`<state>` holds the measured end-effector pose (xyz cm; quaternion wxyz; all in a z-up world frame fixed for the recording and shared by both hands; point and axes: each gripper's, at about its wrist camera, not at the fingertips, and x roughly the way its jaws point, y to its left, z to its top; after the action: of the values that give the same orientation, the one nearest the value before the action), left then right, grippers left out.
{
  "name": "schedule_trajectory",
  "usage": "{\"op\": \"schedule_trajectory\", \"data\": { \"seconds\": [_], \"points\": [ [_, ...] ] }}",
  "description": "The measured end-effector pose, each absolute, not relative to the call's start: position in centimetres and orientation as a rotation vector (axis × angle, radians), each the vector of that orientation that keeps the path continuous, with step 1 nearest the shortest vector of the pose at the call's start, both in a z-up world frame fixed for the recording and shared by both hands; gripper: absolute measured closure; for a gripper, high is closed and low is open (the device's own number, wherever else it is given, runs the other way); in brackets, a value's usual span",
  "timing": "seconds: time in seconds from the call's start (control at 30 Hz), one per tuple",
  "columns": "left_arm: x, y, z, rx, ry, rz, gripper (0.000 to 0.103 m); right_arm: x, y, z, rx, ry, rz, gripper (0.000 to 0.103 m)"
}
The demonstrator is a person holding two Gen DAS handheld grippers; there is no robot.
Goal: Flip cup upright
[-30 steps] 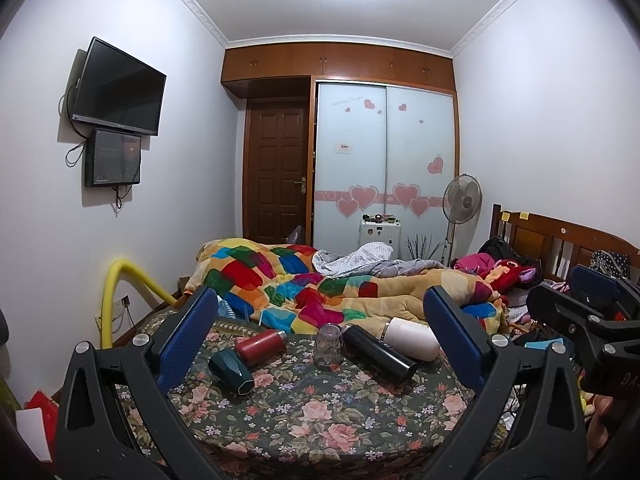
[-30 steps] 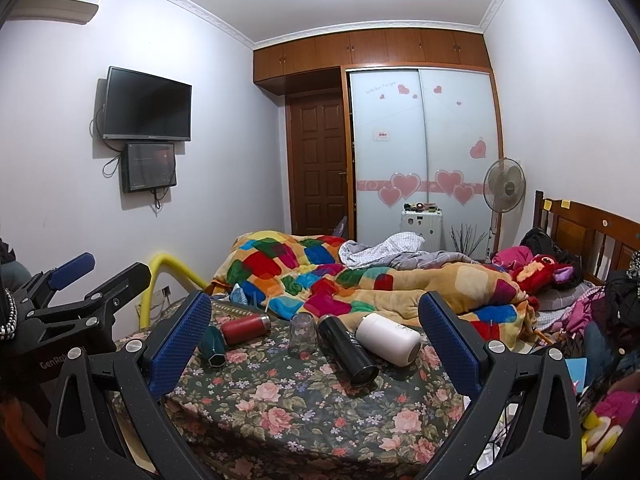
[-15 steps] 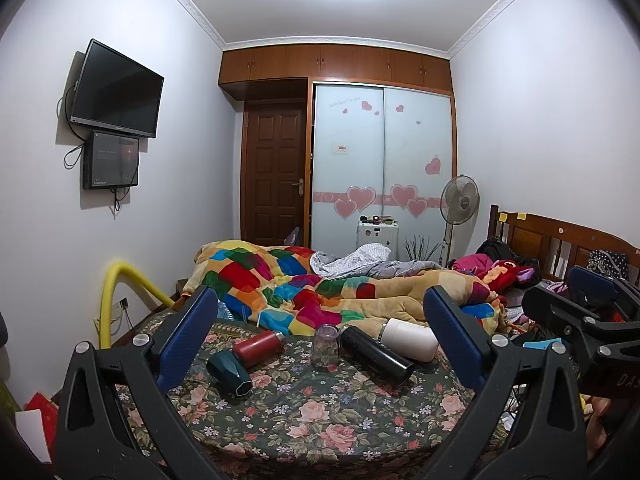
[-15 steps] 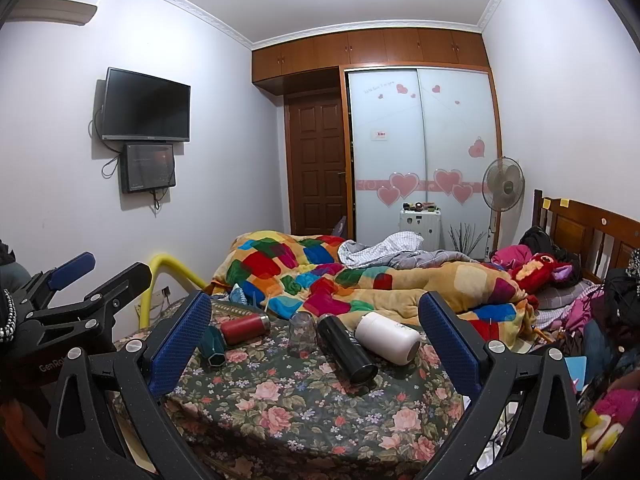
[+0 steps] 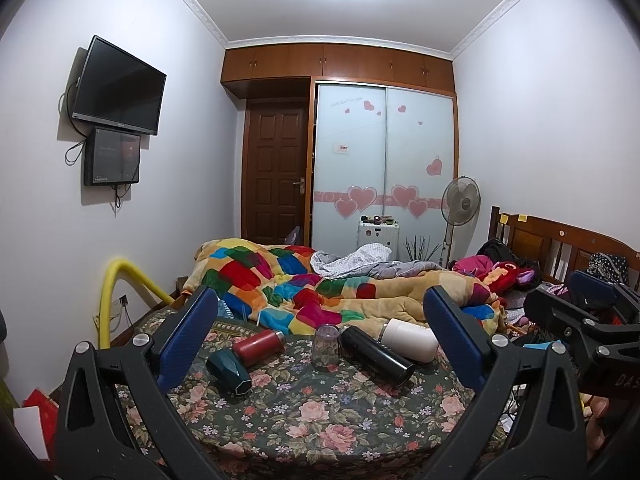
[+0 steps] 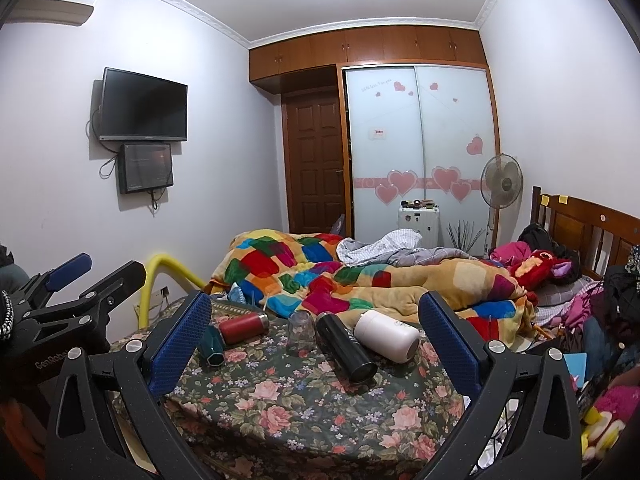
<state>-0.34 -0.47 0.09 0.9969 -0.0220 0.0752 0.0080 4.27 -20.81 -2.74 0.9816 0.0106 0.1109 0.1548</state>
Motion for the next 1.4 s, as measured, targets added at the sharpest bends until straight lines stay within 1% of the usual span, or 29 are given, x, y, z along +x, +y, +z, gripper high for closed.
{"op": "schedule_trajectory", "data": {
  "seconds": [0.5,0.73,0.9,1.17,1.4],
  "points": [
    [0.7,0.2,-0.7,-0.062,0.171,0.024,0.000,5.6,-20.1,-3.5,0.017,0.261,0.299,0.000],
    [3.9,1.9,-2.4,-0.085,0.236,0.040,0.000,7.2,-20.0,-4.6,0.013,0.302,0.288,0.000],
    [8.8,4.5,-5.1,-0.097,0.358,0.072,0.000,9.2,-20.3,-5.9,0.013,0.354,0.271,0.000],
    [20.6,8.8,-11.1,0.000,0.637,0.084,0.000,13.9,-21.3,-8.1,0.017,0.459,0.221,0.000],
    [31.8,11.4,-16.2,0.037,0.914,-0.060,0.000,17.5,-22.4,-10.1,0.046,0.545,0.171,0.000]
  ]
}}
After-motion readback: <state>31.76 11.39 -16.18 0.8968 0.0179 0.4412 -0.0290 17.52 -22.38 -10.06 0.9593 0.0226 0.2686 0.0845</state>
